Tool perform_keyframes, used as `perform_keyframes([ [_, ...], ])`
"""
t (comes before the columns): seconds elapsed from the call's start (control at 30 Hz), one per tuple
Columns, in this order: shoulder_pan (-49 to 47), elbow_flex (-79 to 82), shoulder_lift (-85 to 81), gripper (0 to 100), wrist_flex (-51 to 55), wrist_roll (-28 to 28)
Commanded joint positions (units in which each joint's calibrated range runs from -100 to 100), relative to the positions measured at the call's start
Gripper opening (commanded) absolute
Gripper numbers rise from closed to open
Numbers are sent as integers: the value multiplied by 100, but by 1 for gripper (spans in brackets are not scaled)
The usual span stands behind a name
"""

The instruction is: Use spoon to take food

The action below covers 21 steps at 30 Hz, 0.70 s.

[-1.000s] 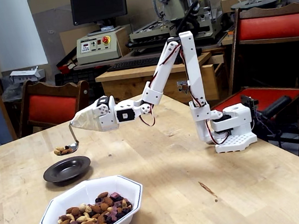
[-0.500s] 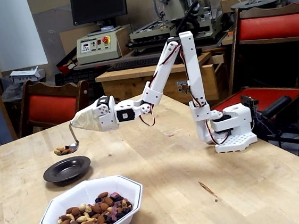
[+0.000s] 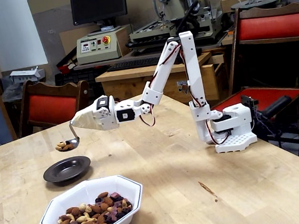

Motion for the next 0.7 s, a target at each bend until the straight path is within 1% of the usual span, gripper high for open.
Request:
perform_keyframes([
  [0.0,6,-59,-174,4,-102,39],
  [0.2,6,-50,-174,4,-94,68],
  [0.4,-2,-50,-149,4,-94,400],
  [0.67,-9,-50,-106,4,-94,527],
])
